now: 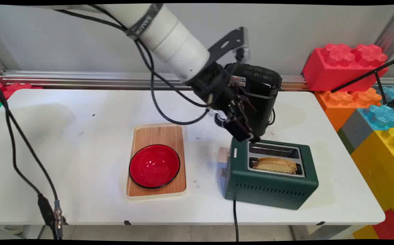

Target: Press the toaster switch

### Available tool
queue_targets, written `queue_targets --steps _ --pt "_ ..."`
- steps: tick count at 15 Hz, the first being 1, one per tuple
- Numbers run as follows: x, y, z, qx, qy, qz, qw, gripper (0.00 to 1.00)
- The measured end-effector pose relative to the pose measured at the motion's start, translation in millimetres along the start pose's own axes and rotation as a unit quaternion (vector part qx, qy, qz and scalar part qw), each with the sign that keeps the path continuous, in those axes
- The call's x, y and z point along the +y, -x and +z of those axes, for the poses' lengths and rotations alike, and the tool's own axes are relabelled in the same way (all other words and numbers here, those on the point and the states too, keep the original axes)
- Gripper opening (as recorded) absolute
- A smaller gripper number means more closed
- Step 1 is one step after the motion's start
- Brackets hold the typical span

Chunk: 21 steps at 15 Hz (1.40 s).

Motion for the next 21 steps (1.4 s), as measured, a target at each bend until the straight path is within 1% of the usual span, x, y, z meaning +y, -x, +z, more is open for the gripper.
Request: queue_targets --steps 5,6,8,14,18,21 --pt "-2 32 -15 0.036 -0.002 -0.021 0.9991 1.0" --pt "-1 38 -16 0.04 -0.002 -0.023 0.9989 1.0" --pt "3 59 -14 0.05 0.0 -0.028 0.9984 1.0" --pt "6 95 -7 0.065 0.001 -0.031 0.9974 1.0" --pt "4 111 -5 0.071 -0.005 -0.029 0.9971 1.0" --pt "4 122 -3 0.073 -0.005 -0.024 0.9971 1.0"
